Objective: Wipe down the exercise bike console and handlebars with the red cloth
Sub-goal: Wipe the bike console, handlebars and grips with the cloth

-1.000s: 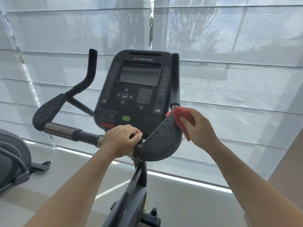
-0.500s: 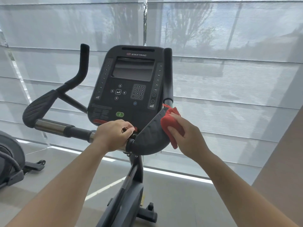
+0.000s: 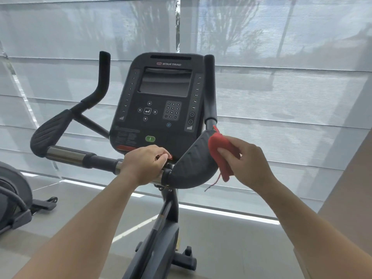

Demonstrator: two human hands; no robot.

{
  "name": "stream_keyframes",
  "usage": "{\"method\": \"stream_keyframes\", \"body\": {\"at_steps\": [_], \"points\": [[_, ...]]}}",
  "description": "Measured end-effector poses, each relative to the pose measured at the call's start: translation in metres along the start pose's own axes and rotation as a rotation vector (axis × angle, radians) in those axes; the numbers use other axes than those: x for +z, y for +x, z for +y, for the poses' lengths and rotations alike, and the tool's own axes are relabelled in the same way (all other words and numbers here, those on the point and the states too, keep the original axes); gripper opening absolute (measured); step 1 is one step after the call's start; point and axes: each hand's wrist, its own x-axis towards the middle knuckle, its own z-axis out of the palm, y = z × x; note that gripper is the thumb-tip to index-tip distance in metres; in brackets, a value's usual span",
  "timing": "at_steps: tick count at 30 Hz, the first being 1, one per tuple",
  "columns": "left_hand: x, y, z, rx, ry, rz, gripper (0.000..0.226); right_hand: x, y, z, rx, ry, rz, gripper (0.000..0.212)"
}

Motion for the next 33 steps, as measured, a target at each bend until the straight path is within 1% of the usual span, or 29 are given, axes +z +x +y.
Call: {"method": "stream_keyframes", "body": {"at_steps": [3, 5, 7, 9, 11, 16, 23, 27, 31, 33], "points": [[0.001, -0.001, -0.001, 0.008, 0.002, 0.008, 0.031, 0.003, 0.021, -0.006, 0.001, -0.008, 0.068, 0.030], [0.002, -0.001, -0.003, 0.008, -0.017, 0.018, 0.030, 0.010, 0.035, -0.013, -0.043, -0.031, 0.049, 0.030], [0.003, 0.000, -0.004, 0.011, -0.032, 0.026, 0.030, 0.018, 0.048, -0.020, -0.075, -0.126, -0.065, 0.029], [0.002, 0.000, -0.004, 0.021, -0.031, 0.029, 0.031, 0.027, 0.054, -0.025, -0.096, -0.304, -0.199, 0.029], [0.002, 0.001, -0.004, 0.025, -0.037, 0.021, 0.032, 0.031, 0.051, -0.029, -0.102, -0.389, -0.234, 0.030], [0.000, 0.001, -0.005, 0.039, -0.047, 0.008, 0.034, 0.031, 0.021, -0.034, -0.148, -0.341, -0.251, 0.029], [-0.002, -0.001, -0.004, 0.051, -0.041, -0.017, 0.035, 0.045, 0.010, -0.044, -0.050, -0.349, -0.170, 0.030], [-0.002, -0.003, -0.005, 0.076, -0.034, -0.021, 0.035, 0.050, 0.005, -0.047, -0.025, -0.347, -0.119, 0.028], [-0.001, -0.004, -0.005, 0.073, -0.030, -0.039, 0.035, 0.050, 0.006, -0.048, -0.014, -0.338, -0.126, 0.028], [-0.001, -0.004, -0.005, 0.057, -0.027, -0.030, 0.035, 0.049, 0.007, -0.045, -0.040, -0.334, -0.138, 0.027]]}}
